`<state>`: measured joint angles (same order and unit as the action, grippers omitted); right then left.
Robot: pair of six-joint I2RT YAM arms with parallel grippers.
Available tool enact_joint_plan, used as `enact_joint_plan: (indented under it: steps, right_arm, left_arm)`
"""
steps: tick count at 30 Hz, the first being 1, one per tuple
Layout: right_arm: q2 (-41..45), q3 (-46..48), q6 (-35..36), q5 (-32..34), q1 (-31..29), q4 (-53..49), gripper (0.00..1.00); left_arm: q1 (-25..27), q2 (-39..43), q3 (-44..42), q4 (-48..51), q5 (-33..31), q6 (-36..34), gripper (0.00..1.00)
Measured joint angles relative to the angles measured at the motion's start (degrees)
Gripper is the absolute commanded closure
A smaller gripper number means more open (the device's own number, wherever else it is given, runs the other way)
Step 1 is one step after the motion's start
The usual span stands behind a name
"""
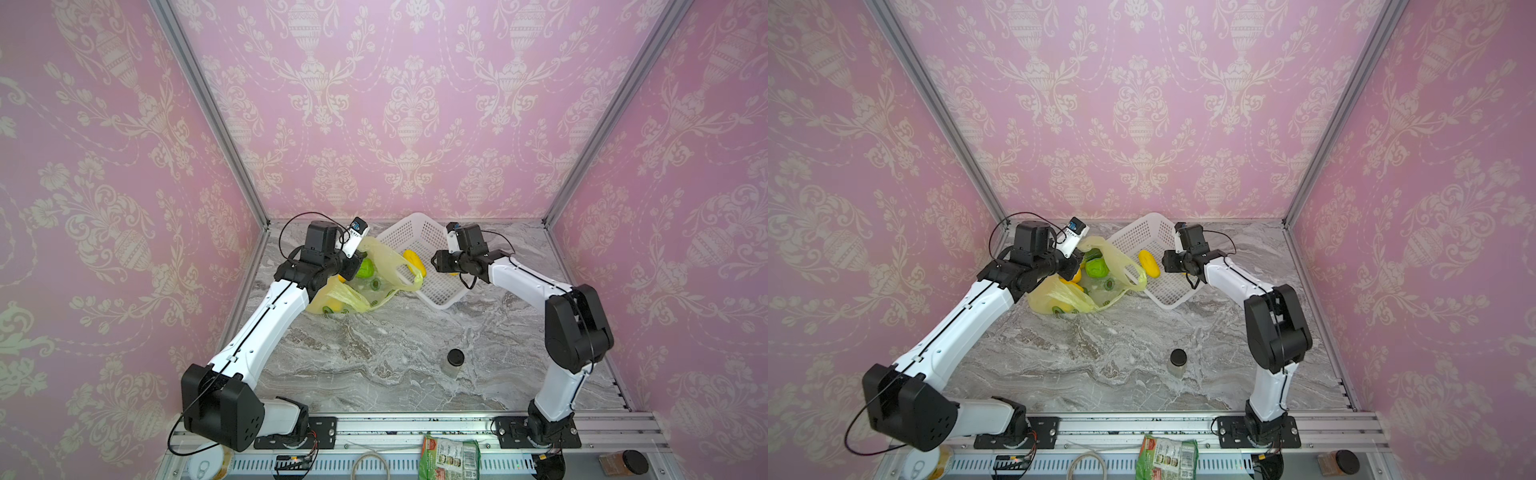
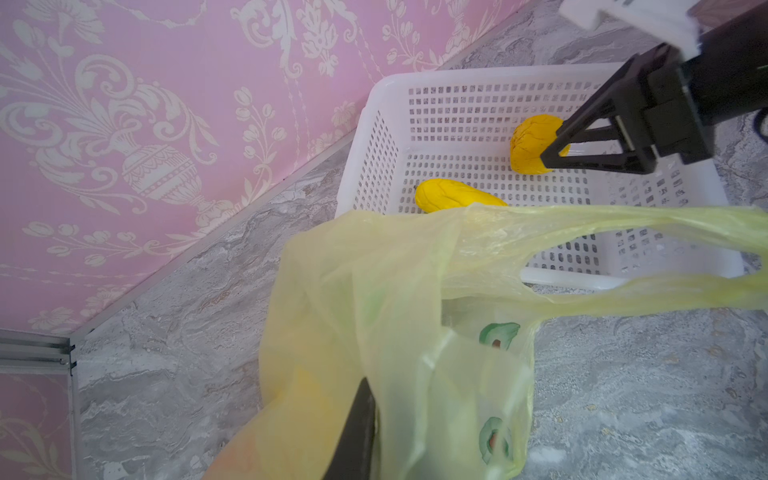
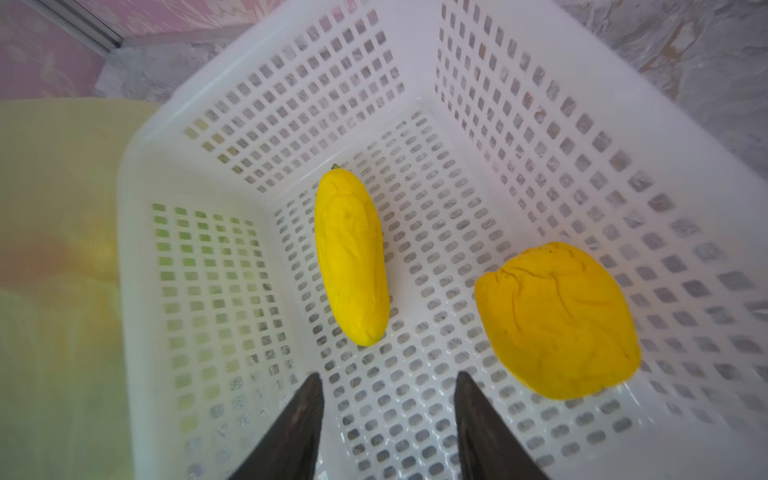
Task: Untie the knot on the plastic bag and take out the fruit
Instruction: 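Withdraw the right gripper from the basket back over the bag opening, then reach the right gripper into the bag and grasp another long yellow fruit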
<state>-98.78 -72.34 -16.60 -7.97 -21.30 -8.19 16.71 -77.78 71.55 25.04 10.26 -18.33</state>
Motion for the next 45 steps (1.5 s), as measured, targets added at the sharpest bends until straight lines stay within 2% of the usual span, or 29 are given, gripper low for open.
enact_joint_plan:
  steps: [3, 9, 14, 19, 23, 27, 35, 40, 45]
  right_arm:
    - [11.47, 8.24, 1.33, -0.13, -2.95, 6.56, 0.54]
    - [28.06, 21.94, 9.18, -0.22, -12.87, 19.39, 0.54]
    - [34.67, 29.77, 16.13, -2.43, -19.43, 26.56, 0.55]
    - [34.03, 30.64, 19.89, -5.88, -21.11, 29.29, 0.58]
    - [28.39, 26.97, 22.12, -6.56, -22.25, 28.63, 0.6]
    - [19.41, 19.65, 24.15, -3.98, -23.78, 25.2, 0.63]
    - [-4.61, -1.62, 27.63, 9.11, -26.58, 15.8, 0.71]
    - [-15.08, -10.19, 28.06, 12.55, -26.88, 10.84, 0.71]
    - [-21.09, -16.0, 27.41, 13.2, -26.84, 7.13, 0.69]
  left_arm:
    - [0.02, 0.0, 0.0, 0.04, 0.0, 0.0, 0.89]
    - [0.02, 0.0, 0.0, 0.11, 0.0, 0.0, 0.89]
    - [0.02, 0.0, 0.0, 0.13, 0.0, 0.0, 0.89]
    - [0.0, 0.0, 0.0, 0.15, 0.0, 0.0, 0.89]
    - [0.0, 0.0, 0.0, 0.13, 0.0, 0.0, 0.89]
    - [0.0, 0.0, 0.0, 0.15, 0.02, 0.0, 0.89]
    - [0.0, 0.02, 0.0, 0.15, 0.13, 0.0, 0.89]
    - [0.0, 0.02, 0.0, 0.15, 0.59, 0.02, 0.89]
    - [0.02, 0.02, 0.0, 0.15, 1.11, 0.02, 0.89]
